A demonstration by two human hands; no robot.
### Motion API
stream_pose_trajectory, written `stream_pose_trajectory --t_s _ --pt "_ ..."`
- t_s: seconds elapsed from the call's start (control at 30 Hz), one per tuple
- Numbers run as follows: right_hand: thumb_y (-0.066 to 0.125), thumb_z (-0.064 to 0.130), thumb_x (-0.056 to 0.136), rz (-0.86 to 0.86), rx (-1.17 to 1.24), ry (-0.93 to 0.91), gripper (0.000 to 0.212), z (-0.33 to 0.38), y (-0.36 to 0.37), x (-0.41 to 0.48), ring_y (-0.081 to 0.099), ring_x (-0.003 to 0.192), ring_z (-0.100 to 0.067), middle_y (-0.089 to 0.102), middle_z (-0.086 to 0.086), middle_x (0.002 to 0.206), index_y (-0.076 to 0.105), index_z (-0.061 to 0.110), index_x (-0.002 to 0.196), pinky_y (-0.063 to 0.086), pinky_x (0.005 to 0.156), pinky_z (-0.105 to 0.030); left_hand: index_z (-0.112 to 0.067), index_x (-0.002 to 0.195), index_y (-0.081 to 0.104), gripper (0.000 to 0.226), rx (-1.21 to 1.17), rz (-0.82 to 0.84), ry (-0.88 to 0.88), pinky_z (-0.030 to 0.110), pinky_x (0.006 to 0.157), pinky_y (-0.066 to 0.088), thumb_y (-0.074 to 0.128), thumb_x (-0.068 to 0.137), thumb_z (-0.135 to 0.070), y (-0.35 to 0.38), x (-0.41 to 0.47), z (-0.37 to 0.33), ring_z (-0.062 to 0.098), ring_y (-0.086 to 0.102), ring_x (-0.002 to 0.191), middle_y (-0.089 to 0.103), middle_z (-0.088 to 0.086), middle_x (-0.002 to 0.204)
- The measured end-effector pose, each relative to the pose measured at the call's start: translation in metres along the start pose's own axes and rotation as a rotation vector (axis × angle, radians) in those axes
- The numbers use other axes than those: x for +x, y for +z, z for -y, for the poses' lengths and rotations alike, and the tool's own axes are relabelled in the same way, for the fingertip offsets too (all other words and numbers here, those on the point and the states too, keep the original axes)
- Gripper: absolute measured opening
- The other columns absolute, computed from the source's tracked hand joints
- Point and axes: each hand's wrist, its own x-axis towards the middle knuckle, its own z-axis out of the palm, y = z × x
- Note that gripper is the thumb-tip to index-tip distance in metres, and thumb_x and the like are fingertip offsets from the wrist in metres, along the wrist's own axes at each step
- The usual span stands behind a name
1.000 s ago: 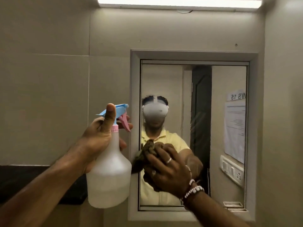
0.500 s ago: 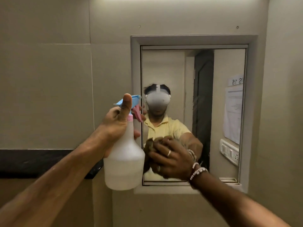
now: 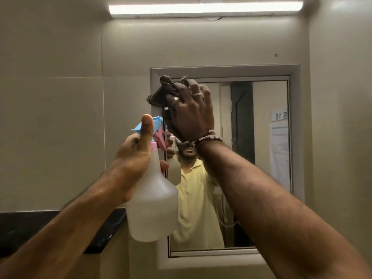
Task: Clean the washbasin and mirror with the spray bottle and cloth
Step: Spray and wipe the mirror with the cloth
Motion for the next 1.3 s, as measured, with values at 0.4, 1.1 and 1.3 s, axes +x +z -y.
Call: stream_pose_trajectory --t_s 0.4,1.1,1.3 --pt "0.049 0.032 0.093 -0.070 -0.024 0.423 0.029 -0.124 -0.027 -0.044 0.050 0.123 -0.035 0.057 -0.007 0.134 0.068 0.017 0.110 0.041 0.095 -0.049 -0.020 0.079 0.053 0.056 -0.062 0.103 0.061 0.023 0.046 0.055 0.019 0.092 -0.062 0.020 0.004 -0.026 0.007 0.057 0.039 0.058 -0.004 0.042" --pt "0.043 0.051 0.098 0.090 0.099 -0.046 0.053 0.049 -0.003 -0.104 0.041 0.135 -0.038 0.046 -0.010 0.149 0.053 0.019 0.139 0.036 0.099 -0.054 -0.021 0.095 0.060 0.074 -0.043 0.093 0.031 0.032 0.058 0.057 0.020 0.074 -0.081 -0.005 0.004 -0.021 0.016 0.060 0.049 0.062 0.003 0.060" --pt "0.060 0.028 0.091 0.001 0.037 -0.137 0.024 -0.015 -0.004 -0.103 0.051 0.128 -0.036 0.059 -0.008 0.137 0.073 0.022 0.110 0.039 0.100 -0.052 -0.024 0.093 0.059 0.072 -0.034 0.100 0.023 0.034 0.063 0.055 0.020 0.067 -0.080 -0.002 -0.004 -0.017 0.018 0.058 0.052 0.060 0.007 0.063"
